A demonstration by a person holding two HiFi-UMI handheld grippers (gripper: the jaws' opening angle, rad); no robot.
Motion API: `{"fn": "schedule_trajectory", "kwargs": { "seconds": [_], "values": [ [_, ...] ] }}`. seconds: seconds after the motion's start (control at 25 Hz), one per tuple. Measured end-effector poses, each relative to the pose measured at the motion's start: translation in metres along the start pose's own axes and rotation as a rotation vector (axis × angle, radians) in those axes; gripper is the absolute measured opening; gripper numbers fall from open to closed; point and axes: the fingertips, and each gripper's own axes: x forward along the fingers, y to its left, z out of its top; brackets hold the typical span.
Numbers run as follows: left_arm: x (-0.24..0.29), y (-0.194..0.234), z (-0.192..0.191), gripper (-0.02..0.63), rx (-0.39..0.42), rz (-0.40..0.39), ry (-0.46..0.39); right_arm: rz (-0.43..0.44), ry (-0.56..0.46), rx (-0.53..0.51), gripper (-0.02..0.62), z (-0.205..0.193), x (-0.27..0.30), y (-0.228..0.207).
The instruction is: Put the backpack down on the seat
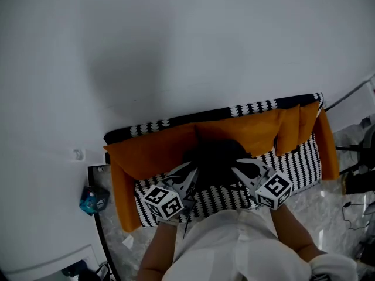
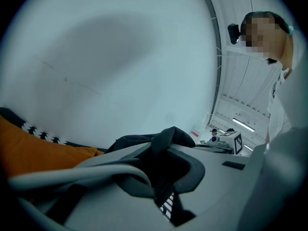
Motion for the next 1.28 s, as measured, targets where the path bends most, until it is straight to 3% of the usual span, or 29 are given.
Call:
{"fn": "schedule_trajectory", "kwargs": {
  "seconds": [0.56, 1.28],
  "values": [
    [0.014, 0.04, -0.077, 0.048, -0.049, 0.048, 0.148, -0.022, 0.148, 0.109, 0.025, -0.084, 0.021, -0.018],
    [0.018, 0.089, -0.165, 0.049, -0.172, 0.129, 0.33, -0.027, 0.386, 0.186, 0.025, -0.179, 0.048, -0.025]
  ]
}}
